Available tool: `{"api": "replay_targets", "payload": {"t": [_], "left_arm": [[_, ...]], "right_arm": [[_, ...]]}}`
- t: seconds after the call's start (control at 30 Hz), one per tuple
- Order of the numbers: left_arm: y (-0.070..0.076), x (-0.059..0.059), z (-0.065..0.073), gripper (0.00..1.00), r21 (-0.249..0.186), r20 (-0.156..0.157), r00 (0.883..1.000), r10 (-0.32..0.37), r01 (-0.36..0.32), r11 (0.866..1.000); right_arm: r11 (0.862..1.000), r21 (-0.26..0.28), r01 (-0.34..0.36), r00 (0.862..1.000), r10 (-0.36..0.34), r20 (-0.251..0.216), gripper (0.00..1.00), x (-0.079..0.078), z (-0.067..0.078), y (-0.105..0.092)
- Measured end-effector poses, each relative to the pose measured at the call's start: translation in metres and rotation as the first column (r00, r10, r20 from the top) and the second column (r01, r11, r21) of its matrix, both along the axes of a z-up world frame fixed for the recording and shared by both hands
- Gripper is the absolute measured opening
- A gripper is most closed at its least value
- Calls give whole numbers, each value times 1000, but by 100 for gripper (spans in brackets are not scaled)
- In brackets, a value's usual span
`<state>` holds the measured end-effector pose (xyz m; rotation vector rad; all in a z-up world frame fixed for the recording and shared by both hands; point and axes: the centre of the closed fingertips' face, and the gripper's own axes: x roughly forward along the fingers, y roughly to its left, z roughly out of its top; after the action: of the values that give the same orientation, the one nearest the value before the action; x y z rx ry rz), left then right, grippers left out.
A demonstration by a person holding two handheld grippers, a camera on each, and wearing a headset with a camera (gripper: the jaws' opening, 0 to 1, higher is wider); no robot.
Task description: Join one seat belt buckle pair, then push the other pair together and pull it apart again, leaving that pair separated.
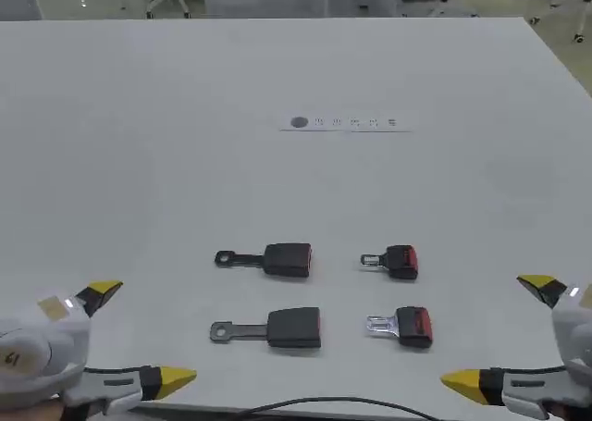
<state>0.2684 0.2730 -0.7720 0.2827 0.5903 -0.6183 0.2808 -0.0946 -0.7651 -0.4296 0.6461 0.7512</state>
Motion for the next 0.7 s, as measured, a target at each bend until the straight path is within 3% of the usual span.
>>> {"api": "replay_targets", "payload": {"t": [0.7], "left_arm": [[-3,1,2,100,5,5,1000,5,-5,1000]], "right_arm": [[999,33,32,999,-32,-3,99,1,4,-3]]}}
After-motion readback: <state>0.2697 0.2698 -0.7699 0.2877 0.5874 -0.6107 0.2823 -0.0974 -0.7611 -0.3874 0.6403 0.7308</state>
